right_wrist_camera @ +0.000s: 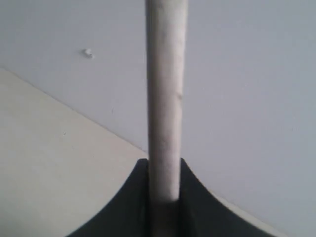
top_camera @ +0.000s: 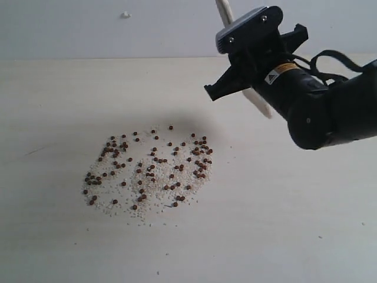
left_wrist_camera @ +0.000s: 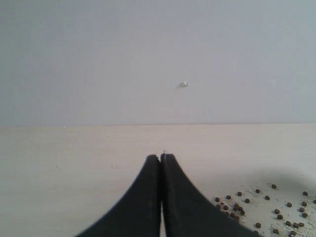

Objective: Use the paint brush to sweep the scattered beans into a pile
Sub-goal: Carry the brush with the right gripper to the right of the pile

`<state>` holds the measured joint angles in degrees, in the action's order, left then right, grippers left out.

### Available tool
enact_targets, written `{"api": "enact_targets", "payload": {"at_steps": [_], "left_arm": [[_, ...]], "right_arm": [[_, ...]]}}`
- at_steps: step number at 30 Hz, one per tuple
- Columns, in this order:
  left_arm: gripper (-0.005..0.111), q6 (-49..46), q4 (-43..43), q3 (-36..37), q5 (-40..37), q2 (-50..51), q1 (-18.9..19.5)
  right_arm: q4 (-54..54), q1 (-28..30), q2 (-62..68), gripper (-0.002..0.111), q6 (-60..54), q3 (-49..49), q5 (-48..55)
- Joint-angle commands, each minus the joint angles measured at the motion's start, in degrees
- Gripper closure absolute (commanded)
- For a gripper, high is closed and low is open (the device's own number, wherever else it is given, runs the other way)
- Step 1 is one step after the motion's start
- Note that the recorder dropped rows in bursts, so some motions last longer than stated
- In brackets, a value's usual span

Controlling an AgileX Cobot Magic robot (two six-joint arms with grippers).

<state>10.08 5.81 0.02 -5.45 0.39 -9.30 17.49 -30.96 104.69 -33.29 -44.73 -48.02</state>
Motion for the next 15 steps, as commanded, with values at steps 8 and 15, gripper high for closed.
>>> {"api": "enact_targets", "payload": {"at_steps": [8,15], "left_arm": [[0.107,0.59,-0.44,-0.02,0.90,-0.39,0.19],[0.107,0.59,-0.44,-0.02,0.90,-0.39,0.19]], "right_arm": [[15.08,-9.38,10.38,0.108,-2.53,0.31,-9.75],[10.46,-9.38,10.83,0.108,11.22,0.31,-1.70]]}}
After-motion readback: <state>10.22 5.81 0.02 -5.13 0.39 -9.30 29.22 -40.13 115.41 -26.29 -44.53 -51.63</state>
